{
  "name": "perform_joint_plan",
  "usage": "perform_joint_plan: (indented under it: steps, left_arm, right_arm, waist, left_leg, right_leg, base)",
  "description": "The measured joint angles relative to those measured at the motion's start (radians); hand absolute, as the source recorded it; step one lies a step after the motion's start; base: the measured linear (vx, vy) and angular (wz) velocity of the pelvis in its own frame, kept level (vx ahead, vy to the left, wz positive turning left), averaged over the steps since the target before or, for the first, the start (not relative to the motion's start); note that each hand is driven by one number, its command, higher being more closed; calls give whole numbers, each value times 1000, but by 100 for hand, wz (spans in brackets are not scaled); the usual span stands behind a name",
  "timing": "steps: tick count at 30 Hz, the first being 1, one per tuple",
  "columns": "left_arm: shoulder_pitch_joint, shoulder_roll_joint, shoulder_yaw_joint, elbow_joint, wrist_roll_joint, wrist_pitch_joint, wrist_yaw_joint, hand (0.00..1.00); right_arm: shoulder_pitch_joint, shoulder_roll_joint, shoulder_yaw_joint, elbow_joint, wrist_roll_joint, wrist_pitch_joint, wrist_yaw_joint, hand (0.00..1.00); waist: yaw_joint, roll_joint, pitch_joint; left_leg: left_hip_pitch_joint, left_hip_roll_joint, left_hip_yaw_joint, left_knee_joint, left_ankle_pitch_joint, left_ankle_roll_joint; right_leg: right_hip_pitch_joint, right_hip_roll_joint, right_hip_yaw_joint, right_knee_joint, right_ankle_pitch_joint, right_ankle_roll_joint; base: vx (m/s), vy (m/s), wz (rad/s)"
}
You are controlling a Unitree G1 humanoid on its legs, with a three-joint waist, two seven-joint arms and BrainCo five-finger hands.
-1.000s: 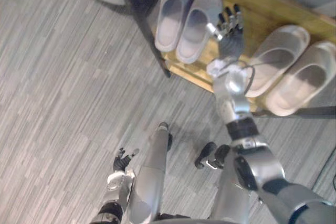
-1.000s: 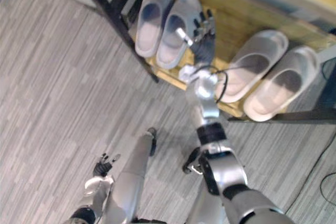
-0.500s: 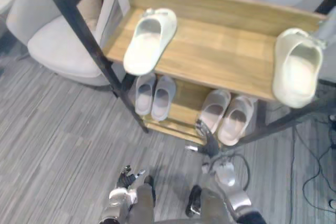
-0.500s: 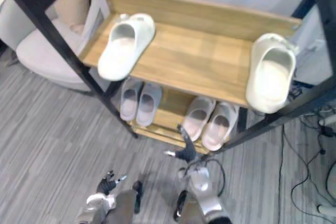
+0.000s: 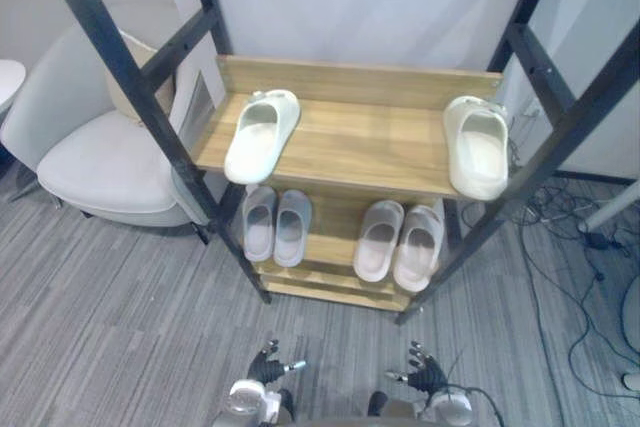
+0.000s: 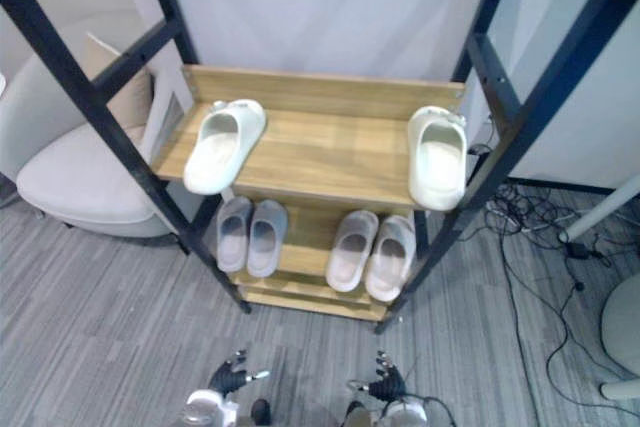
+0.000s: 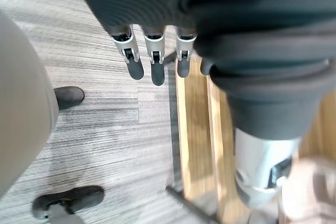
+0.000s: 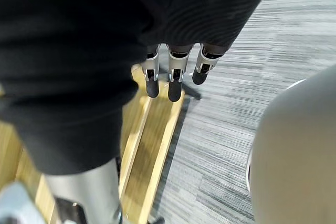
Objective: Organize the slippers on the shoe rack
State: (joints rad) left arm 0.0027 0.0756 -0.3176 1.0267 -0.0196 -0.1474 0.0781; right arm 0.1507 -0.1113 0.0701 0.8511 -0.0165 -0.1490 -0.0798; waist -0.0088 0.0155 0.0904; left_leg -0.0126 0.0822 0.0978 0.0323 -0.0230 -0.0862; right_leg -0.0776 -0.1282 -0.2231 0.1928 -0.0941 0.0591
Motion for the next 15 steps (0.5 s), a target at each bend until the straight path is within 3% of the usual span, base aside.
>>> perform_joint_plan:
  steps: [2, 4, 7, 10, 15]
  left_arm:
    - [-4, 9, -72, -38, 8, 0, -2, 0]
    - [-32, 28, -190, -234, 15, 7, -1, 0]
    - [-45, 31, -325, -445, -21, -37, -11, 0]
    - [-22, 16, -424, -586, -7, -43, -40, 0]
    - [-16, 59, -430, -834, -3, -55, -26, 0]
  right_arm:
    - [0, 1, -17, 9, 21, 0, 0, 0]
    - [1, 4, -31, 16, 28, -6, -1, 0]
    - [3, 6, -39, 22, 38, -11, -1, 0]
    - [10, 17, -70, 28, 38, -16, -13, 0]
    - [16, 15, -71, 26, 36, -29, -42, 0]
  waist:
    - [-4, 1, -1]
    - [-13, 0, -2]
    - [-16, 7, -12]
    - [-30, 15, -31]
    - [-32, 22, -36]
  left_leg:
    - [16, 1, 4, -11, 5, -1]
    - [20, 0, 1, -29, 7, -8]
    - [22, -6, -14, -43, 11, -4]
    - [42, -9, -26, -64, 11, -4]
    - [51, -4, -33, -65, 18, 0]
  right_leg:
    - [15, 5, 8, -24, 12, 7]
    - [23, 7, 7, -42, 23, 1]
    - [39, 7, 6, -65, 32, 8]
    - [51, 11, 5, -81, 32, 9]
    - [66, 26, -3, -93, 30, 7]
  base:
    - [-75, 21, -11]
    - [-86, 22, -1]
    - [-55, 24, 5]
    - [55, 12, 4]
    - [116, -21, 3]
